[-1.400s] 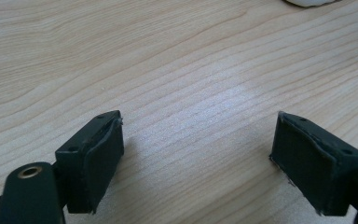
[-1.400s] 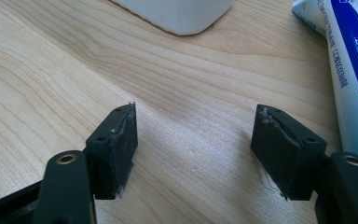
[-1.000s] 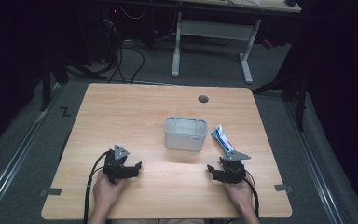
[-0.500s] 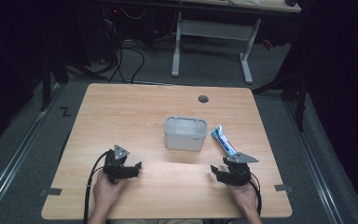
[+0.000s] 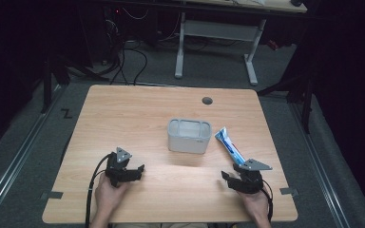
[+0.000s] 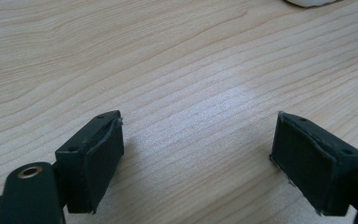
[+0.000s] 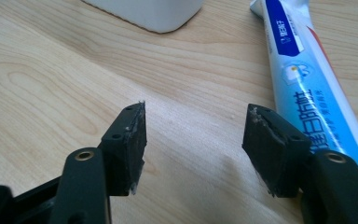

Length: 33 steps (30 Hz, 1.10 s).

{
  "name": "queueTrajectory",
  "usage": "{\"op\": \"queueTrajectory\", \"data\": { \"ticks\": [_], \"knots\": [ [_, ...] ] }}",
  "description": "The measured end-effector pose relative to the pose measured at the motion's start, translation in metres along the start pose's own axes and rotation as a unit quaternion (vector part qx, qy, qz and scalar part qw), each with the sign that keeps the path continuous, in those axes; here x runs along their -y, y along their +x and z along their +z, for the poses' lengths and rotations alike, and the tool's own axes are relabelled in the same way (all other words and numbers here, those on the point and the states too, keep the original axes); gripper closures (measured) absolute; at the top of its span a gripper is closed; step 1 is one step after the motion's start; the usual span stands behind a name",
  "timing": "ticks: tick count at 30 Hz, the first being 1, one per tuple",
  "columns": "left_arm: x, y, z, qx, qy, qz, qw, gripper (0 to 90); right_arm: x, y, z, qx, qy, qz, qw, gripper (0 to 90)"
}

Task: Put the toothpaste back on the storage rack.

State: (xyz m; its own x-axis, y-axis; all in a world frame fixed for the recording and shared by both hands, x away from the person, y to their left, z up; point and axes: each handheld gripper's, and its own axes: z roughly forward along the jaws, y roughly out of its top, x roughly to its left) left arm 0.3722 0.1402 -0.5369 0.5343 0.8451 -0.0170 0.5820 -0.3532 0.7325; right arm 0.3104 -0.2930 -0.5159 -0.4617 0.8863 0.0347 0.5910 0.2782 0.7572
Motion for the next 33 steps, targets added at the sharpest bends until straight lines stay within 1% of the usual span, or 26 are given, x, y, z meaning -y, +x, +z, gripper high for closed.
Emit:
{"op": "queueTrajectory", "data": {
  "ticks": [3,11,13,16,18,22,24,27,28,33],
  "knots": [
    [0.0,0.0,0.0,0.0,0.0,0.0,1.0,17.1,0.0,-0.002,-0.006,0.0,-0.001,-0.001,1.0,43.1],
    [0.0,0.0,0.0,0.0,0.0,0.0,1.0,17.2,-0.001,-0.006,-0.015,0.01,-0.009,-0.001,0.9999,44.4],
    [0.0,0.0,0.0,-0.001,0.0,-0.001,1.0,17.2,-0.001,-0.007,-0.019,0.02,-0.01,-0.009,0.9997,45.9],
    [0.0,0.0,0.0,-0.001,0.0,-0.002,1.0,17.2,-0.001,-0.009,-0.02,0.025,-0.01,-0.011,0.9996,46.3],
    [0.0,0.0,0.0,-0.001,0.0,-0.002,1.0,17.2,0.0,-0.011,-0.023,0.027,-0.013,-0.002,0.9996,47.3],
    [0.0,0.0,0.0,-0.001,0.0,-0.001,1.0,17.2,0.0,-0.016,-0.025,0.023,-0.023,0.012,0.9994,48.1],
    [0.0,0.0,0.0,-0.001,0.0,-0.002,1.0,17.3,-0.001,-0.017,-0.025,0.022,-0.025,0.013,0.9994,48.1],
    [0.0,0.0,0.0,-0.001,0.0,-0.002,1.0,17.3,-0.004,-0.02,-0.023,0.024,-0.026,0.015,0.9993,48.1],
    [0.0,0.0,0.0,-0.001,0.0,-0.001,1.0,17.3,-0.007,-0.021,-0.023,0.025,-0.028,0.016,0.9992,48.1],
    [0.0,0.0,0.0,-0.001,0.0,-0.001,1.0,17.3,-0.018,-0.025,-0.022,0.031,-0.032,0.01,0.999,48.1]
  ]
}}
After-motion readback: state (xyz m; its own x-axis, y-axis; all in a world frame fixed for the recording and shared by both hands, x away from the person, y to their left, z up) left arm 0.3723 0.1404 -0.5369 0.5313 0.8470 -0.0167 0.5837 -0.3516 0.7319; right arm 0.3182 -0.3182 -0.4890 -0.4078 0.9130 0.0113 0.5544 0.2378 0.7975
